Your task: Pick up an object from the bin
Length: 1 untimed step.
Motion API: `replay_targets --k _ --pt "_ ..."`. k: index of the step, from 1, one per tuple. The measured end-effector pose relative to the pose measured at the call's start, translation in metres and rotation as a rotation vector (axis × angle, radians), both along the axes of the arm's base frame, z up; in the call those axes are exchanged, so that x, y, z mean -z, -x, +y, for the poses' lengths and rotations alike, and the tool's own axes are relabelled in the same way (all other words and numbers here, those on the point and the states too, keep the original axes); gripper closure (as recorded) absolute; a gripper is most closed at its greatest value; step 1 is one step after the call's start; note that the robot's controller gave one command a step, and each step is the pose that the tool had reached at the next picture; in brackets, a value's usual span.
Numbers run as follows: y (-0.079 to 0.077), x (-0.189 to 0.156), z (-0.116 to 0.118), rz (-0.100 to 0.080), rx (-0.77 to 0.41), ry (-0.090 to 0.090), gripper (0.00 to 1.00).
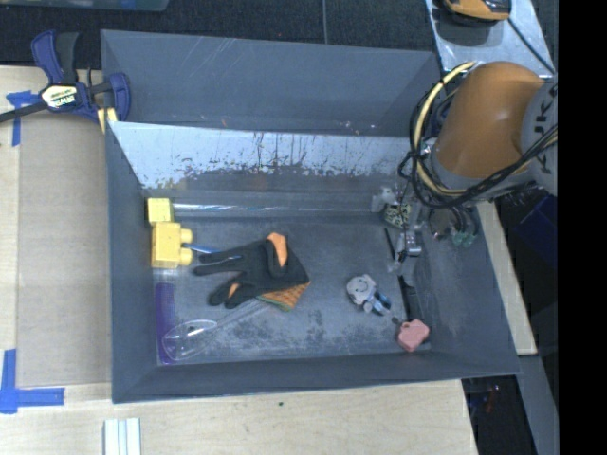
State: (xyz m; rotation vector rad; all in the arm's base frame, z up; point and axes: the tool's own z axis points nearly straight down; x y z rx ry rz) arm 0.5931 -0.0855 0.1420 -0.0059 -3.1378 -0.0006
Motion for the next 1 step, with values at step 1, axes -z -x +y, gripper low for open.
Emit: replay_targets --k 1 --pt "-0.0021 -0.004 0.0002 -0.008 -0.002 0.001 0.0"
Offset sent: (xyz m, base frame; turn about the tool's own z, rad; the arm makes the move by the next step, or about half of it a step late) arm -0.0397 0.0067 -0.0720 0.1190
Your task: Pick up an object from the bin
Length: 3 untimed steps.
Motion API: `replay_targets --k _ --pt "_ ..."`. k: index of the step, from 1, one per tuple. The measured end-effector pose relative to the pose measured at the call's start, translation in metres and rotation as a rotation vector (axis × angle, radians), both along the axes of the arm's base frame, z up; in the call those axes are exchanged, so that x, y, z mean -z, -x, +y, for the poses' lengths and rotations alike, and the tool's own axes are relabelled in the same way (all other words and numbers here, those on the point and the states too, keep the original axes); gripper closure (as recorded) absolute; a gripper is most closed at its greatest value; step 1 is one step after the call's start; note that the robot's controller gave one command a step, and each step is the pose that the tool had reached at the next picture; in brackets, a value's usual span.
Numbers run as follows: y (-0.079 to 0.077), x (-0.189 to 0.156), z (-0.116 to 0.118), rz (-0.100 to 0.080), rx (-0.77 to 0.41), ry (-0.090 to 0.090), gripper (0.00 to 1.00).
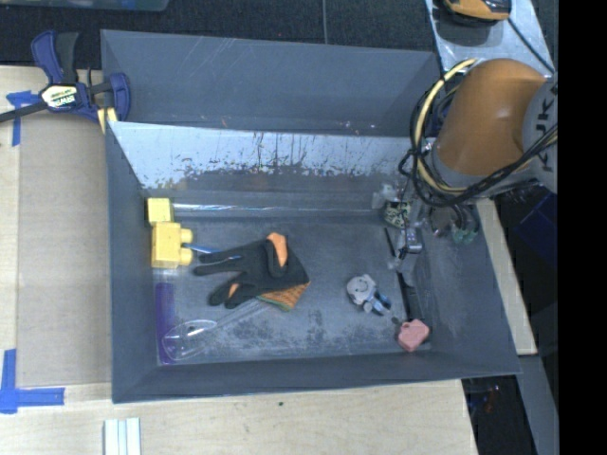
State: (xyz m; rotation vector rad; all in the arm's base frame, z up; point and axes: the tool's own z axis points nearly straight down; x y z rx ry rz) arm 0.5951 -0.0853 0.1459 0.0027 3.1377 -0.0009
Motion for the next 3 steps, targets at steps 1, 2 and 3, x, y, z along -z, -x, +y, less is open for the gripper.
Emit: replay_targets --k 1,2,3 --pt "0.039 0.072 0.005 -0.003 0.117 0.0 0.0" --pt "0.033 0.047 0.014 -0.01 0.109 0.0 0.0" --pt "0.074 0.046 0.019 0.001 0.166 0.0 0.0"
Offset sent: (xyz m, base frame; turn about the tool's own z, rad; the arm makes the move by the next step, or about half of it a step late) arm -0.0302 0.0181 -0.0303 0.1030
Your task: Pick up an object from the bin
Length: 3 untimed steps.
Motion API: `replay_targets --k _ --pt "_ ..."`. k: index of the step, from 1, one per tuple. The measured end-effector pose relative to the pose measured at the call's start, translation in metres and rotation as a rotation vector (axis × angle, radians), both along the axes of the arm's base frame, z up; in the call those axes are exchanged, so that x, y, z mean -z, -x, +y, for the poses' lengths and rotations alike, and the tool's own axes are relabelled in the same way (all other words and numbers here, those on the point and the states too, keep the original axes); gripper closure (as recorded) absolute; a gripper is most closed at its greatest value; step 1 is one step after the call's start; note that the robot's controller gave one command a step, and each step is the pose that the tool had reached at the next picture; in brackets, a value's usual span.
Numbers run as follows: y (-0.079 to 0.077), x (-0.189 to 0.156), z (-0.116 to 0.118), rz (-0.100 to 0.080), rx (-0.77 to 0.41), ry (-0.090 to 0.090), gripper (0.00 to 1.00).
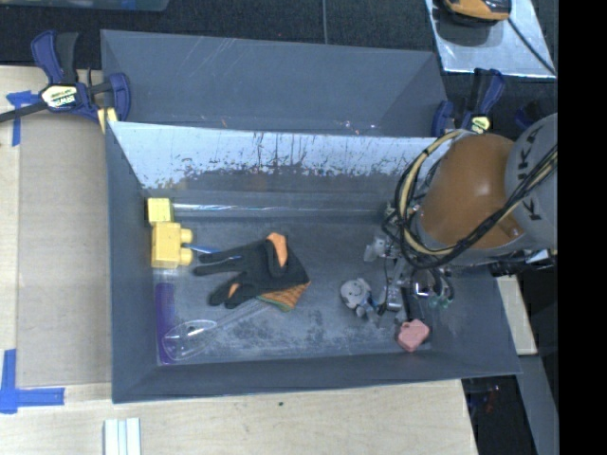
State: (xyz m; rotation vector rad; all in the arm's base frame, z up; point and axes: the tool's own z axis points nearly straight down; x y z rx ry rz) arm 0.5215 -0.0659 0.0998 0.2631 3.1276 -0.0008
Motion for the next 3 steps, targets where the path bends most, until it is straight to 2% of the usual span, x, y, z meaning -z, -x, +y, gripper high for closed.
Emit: replay_targets --k 1,2,3 --pt "-0.0063 0.0311 0.0023 -0.017 -0.046 0.003 0.0" --pt "-0.0055 0.0285 -0.0008 -0.019 0.118 0.002 1.0" --pt "-0.0055 0.0285 -0.0008 -0.019 0.118 0.002 1.0"
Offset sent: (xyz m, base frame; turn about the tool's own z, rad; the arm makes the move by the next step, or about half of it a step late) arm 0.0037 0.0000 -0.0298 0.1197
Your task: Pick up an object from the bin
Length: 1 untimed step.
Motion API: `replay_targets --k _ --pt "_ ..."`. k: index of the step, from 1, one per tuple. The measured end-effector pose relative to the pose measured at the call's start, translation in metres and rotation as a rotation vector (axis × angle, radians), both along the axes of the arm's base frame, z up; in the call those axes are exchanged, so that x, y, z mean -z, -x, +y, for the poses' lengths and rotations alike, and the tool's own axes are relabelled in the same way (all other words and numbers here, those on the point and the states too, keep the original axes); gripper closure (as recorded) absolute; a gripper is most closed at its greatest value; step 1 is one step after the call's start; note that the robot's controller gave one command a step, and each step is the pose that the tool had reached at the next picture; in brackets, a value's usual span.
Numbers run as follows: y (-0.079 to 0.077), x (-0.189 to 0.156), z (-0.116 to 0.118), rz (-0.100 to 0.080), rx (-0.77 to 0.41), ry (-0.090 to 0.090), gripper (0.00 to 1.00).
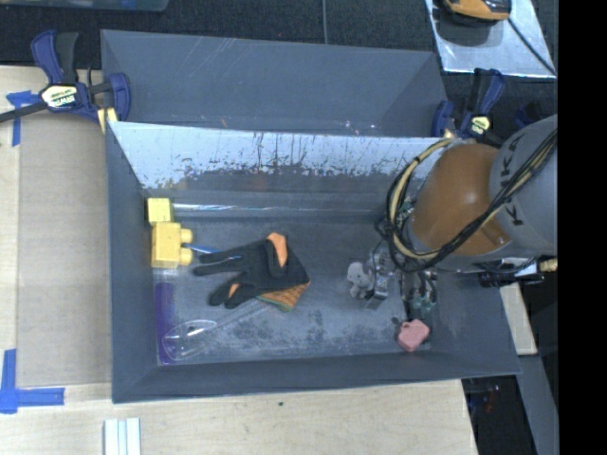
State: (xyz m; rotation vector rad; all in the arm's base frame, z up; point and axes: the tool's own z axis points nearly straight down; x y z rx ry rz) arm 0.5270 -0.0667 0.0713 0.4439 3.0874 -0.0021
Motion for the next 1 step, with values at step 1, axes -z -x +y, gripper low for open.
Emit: replay_targets --k 1 --pt "0.0003 -0.0123 -0.0001 -0.001 -0.002 0.0 1.0"
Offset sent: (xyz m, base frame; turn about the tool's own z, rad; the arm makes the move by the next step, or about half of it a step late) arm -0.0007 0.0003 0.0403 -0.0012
